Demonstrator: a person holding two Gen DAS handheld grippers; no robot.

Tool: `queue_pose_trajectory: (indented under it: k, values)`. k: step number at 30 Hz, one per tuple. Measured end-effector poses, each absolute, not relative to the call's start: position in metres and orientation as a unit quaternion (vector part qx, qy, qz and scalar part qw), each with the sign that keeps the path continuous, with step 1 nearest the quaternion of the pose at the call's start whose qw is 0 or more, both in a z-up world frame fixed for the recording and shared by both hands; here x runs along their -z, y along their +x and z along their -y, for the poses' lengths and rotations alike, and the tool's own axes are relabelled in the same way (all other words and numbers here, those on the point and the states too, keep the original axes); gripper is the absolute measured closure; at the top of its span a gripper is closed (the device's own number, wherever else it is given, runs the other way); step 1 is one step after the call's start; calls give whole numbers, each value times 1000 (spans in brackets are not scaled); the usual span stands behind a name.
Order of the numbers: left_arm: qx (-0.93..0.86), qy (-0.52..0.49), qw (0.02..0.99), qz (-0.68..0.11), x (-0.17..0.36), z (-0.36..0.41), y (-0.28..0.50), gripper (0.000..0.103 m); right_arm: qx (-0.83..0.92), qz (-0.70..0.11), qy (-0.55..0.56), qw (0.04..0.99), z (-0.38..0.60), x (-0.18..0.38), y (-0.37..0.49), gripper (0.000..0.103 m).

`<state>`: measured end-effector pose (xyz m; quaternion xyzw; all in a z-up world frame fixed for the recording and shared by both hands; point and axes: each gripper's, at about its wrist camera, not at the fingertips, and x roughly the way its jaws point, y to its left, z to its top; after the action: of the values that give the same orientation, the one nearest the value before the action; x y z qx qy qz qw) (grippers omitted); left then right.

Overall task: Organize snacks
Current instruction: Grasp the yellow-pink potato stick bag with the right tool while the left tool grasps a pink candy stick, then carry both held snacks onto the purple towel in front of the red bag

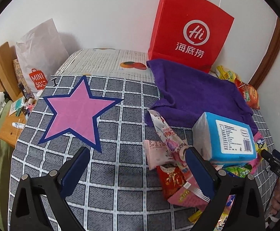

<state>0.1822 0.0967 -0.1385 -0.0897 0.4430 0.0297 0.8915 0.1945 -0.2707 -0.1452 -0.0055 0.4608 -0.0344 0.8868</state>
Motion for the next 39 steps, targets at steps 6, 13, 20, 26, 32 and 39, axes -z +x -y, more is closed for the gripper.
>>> queue_pose_trajectory:
  k: [6, 13, 20, 26, 32, 39]
  values:
    - [-30, -92, 886, -453, 147, -97, 194, 4, 16, -479, 6, 877, 273, 165, 213, 13]
    - [-28, -105, 883, -457, 153, -104, 199, 4, -6, -505, 13, 863, 272, 184, 225, 15]
    - [-12, -101, 882, -461, 156, -94, 204, 4, -21, -503, 16, 864, 269, 186, 225, 36]
    - [4, -95, 877, -470, 159, -76, 216, 8, -22, -503, 36, 863, 275, 178, 215, 40]
    - [19, -83, 867, -491, 170, -61, 225, 22, -12, -492, 31, 870, 279, 165, 199, 40]
    - [38, -92, 862, -496, 174, -52, 228, 52, -5, -495, 35, 868, 285, 161, 189, 40]
